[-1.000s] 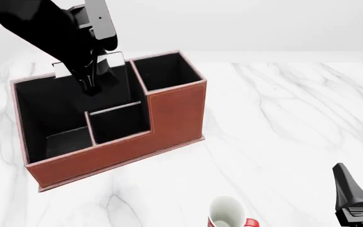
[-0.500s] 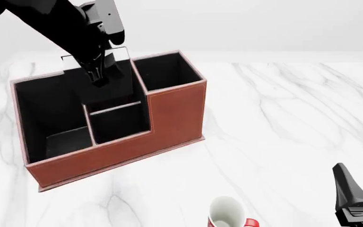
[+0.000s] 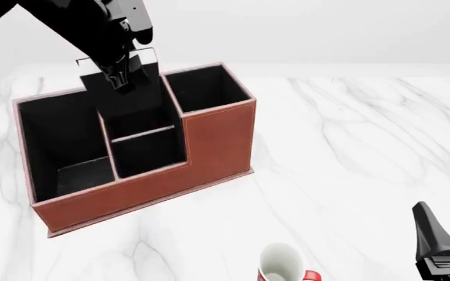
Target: Pick up the book and place it in the front compartment of the caddy.
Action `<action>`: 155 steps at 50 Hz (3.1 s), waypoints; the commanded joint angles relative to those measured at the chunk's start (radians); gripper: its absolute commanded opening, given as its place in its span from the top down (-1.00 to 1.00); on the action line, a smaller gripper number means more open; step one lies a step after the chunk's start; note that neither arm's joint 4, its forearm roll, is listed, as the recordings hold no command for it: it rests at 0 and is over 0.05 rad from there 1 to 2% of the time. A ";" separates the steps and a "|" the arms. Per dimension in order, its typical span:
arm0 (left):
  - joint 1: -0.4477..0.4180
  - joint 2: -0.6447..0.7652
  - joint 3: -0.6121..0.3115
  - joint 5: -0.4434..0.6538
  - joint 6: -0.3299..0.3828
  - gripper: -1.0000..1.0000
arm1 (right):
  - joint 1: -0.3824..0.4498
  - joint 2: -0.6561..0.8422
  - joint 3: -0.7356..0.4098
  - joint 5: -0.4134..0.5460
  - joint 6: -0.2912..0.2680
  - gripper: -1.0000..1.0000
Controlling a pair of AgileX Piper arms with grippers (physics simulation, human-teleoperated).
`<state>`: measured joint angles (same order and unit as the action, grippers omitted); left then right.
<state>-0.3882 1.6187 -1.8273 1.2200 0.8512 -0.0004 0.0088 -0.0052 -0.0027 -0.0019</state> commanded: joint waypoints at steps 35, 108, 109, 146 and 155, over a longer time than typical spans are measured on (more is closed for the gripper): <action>0.023 0.135 -0.131 -0.009 -0.026 1.00 | 0.000 -0.001 0.001 0.000 0.000 -1.00; 0.116 0.200 0.081 -0.208 0.005 1.00 | 0.000 -0.001 0.001 0.000 0.001 -1.00; 0.125 0.202 0.088 -0.214 0.012 1.00 | 0.000 -0.001 0.001 0.000 0.000 -1.00; 0.121 0.258 0.137 -0.268 0.004 1.00 | 0.000 -0.001 0.001 0.000 0.001 -1.00; 0.116 0.265 0.151 -0.276 -0.007 1.00 | 0.000 -0.001 0.001 0.000 0.001 -1.00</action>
<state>-0.2780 1.8645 -1.7034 0.9578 0.8366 -0.0004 0.0088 -0.0052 -0.0027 -0.0019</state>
